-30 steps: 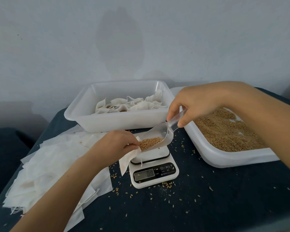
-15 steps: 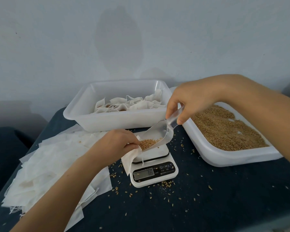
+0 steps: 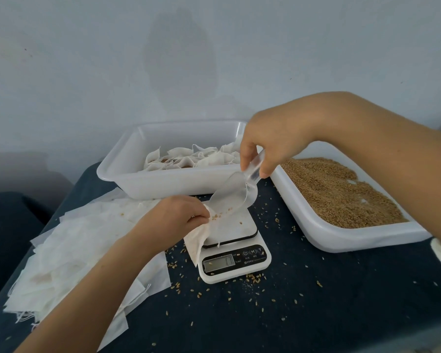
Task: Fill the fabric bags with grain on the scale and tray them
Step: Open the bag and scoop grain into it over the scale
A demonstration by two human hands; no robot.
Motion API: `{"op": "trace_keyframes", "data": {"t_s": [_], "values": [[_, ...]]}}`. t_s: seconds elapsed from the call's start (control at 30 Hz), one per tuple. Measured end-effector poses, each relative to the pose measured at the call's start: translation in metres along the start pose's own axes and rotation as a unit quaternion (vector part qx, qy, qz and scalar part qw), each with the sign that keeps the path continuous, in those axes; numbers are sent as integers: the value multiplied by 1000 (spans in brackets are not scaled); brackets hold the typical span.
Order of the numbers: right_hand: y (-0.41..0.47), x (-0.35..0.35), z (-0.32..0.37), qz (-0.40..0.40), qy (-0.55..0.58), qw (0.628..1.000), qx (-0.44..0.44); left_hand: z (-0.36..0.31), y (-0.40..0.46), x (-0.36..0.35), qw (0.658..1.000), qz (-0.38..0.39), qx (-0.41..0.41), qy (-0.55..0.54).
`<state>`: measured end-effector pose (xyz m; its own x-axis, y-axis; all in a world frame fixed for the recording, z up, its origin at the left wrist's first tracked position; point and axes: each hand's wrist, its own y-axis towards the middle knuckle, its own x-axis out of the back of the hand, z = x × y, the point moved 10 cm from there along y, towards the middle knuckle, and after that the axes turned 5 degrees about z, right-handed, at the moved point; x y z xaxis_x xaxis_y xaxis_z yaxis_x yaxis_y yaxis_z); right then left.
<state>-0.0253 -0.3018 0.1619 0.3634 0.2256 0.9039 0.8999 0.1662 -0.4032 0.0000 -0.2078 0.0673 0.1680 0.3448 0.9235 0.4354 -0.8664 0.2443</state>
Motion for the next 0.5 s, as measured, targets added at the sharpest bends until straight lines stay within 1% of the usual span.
{"op": "trace_keyframes", "data": {"t_s": [0.13,0.23,0.3,0.37,0.43,0.5], "values": [[0,7,10,-34,-47,998,-1,5,-2,4,1000,-17,18,6],[-8,8,-5,-49,-20,999,-10,9,-4,8,999,-27,30,16],[-17,4,-24,-53,37,998,-15,12,-4,13,999,-33,38,20],[-27,-6,-48,-68,132,989,-20,15,-2,18,998,-41,45,19],[-38,-24,-77,-100,243,964,-37,16,4,25,998,-40,48,23],[-46,-46,-110,-142,314,935,-82,12,12,30,998,-36,40,34]]}}
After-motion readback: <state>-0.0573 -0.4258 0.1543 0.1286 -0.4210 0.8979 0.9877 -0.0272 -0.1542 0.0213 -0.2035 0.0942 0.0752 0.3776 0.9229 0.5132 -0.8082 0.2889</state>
